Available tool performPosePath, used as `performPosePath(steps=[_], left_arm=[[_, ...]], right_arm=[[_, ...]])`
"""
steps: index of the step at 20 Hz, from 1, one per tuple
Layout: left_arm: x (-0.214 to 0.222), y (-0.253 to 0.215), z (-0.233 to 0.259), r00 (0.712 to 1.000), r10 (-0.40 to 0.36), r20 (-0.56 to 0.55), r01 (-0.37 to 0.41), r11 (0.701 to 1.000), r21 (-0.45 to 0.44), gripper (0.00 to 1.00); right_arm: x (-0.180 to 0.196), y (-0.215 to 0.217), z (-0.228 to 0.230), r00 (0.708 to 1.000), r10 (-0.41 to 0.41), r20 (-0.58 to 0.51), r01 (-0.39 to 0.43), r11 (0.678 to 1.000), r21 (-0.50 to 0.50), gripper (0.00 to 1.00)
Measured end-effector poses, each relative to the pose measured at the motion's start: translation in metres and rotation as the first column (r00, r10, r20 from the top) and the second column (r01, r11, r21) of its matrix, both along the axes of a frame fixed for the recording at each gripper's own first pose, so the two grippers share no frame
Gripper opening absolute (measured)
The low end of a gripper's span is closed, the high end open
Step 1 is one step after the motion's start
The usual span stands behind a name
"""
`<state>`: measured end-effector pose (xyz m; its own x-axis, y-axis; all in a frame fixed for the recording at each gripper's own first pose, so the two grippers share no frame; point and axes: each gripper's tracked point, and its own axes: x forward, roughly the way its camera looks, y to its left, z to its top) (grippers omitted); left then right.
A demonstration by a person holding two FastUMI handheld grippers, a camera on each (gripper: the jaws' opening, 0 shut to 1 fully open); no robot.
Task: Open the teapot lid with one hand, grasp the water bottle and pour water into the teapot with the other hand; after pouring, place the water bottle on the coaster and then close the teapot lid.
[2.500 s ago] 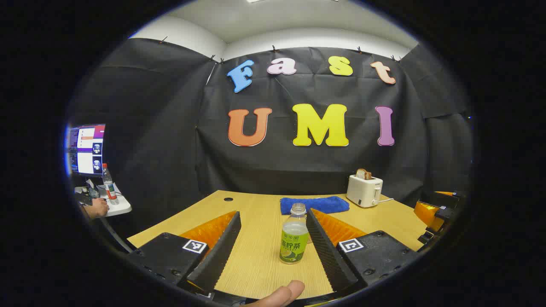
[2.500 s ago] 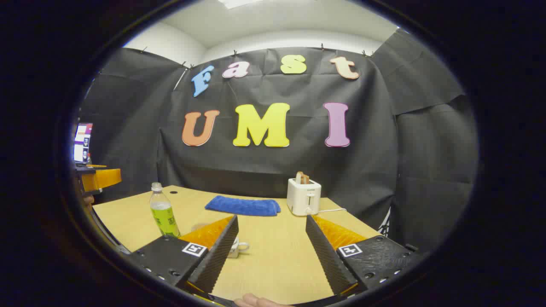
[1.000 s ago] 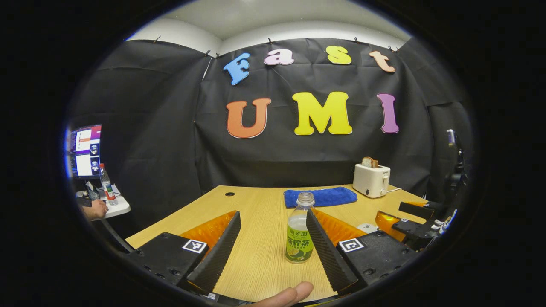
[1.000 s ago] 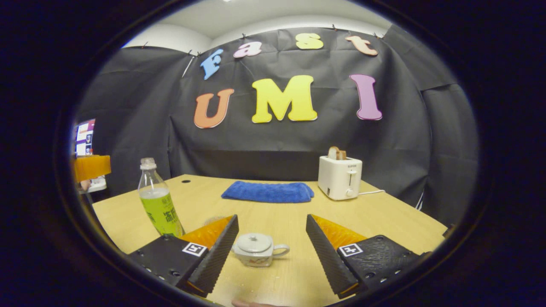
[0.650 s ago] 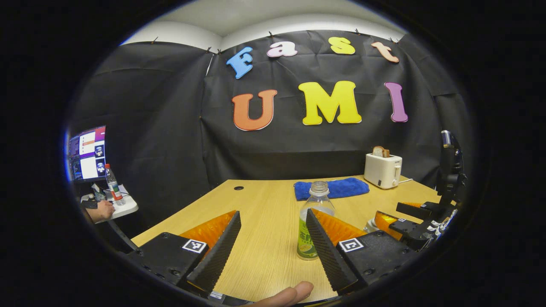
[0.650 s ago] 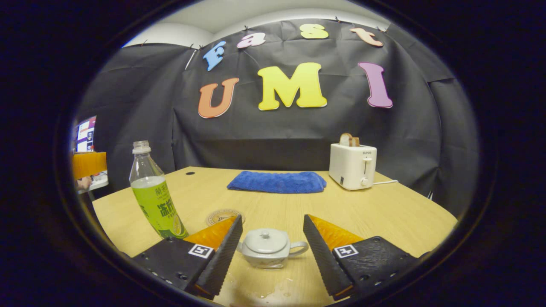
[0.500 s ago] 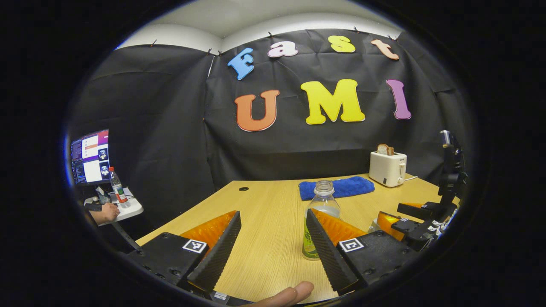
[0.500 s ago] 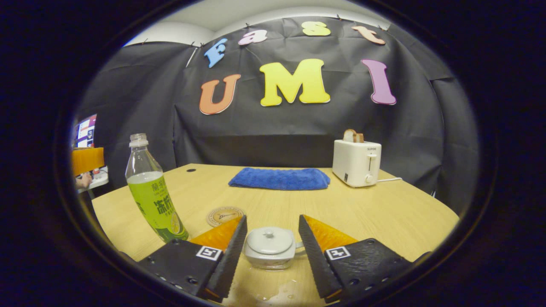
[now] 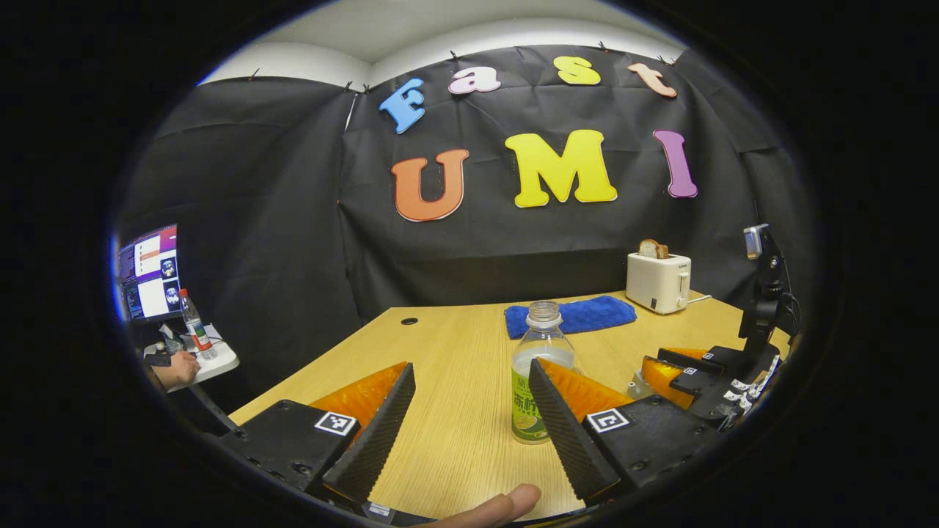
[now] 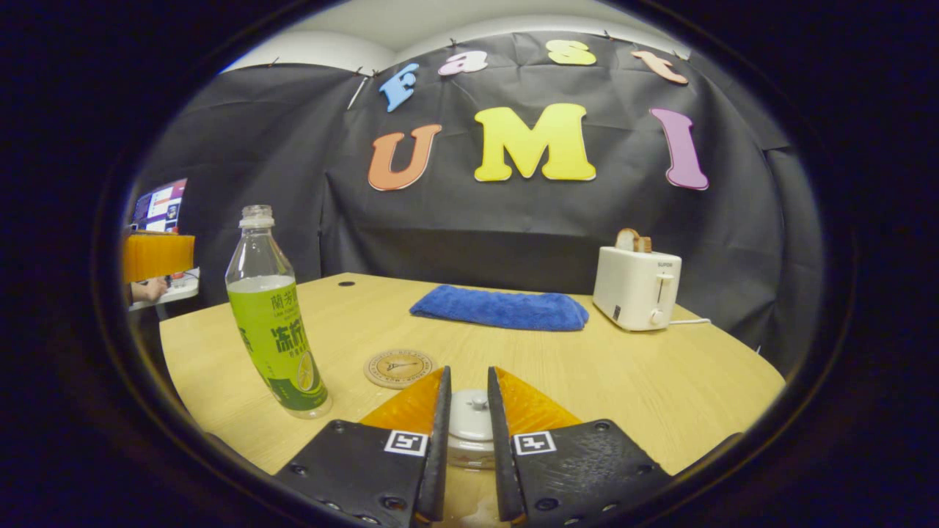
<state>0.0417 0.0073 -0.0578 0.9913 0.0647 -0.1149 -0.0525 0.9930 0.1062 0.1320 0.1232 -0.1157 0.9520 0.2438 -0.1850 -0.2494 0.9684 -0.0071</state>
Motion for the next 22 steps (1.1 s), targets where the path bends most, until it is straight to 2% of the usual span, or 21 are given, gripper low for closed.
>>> performPosePath(steps=[3, 4, 10, 14, 18, 22], left_arm=[[0.004, -0.004, 0.002, 1.000, -0.029, 0.011, 0.029, 1.000, -0.008, 0.98], [0.005, -0.007, 0.001, 0.999, -0.050, 0.016, 0.050, 0.999, -0.019, 0.98], [0.016, -0.018, -0.011, 0.990, -0.139, 0.027, 0.141, 0.985, -0.101, 0.98], [0.024, -0.018, -0.020, 0.988, -0.148, 0.038, 0.151, 0.983, -0.101, 0.98], [0.022, -0.040, -0.025, 0.969, -0.244, 0.049, 0.247, 0.965, -0.088, 0.98], [0.029, -0.050, -0.033, 0.968, -0.242, 0.070, 0.247, 0.965, -0.088, 0.98]], right_arm=[[0.006, 0.000, 0.004, 1.000, -0.007, 0.019, 0.007, 0.999, -0.031, 0.28], [0.007, -0.003, 0.002, 1.000, -0.023, 0.003, 0.023, 0.999, -0.024, 0.05], [0.007, -0.004, 0.004, 1.000, -0.008, -0.014, 0.009, 0.998, 0.063, 0.00], [0.000, -0.006, 0.020, 1.000, 0.002, 0.005, -0.002, 0.995, 0.096, 0.00], [-0.009, -0.010, 0.039, 0.999, 0.011, 0.036, -0.014, 0.995, 0.098, 0.00], [-0.021, -0.017, 0.055, 0.997, 0.018, 0.075, -0.026, 0.995, 0.101, 0.00]])
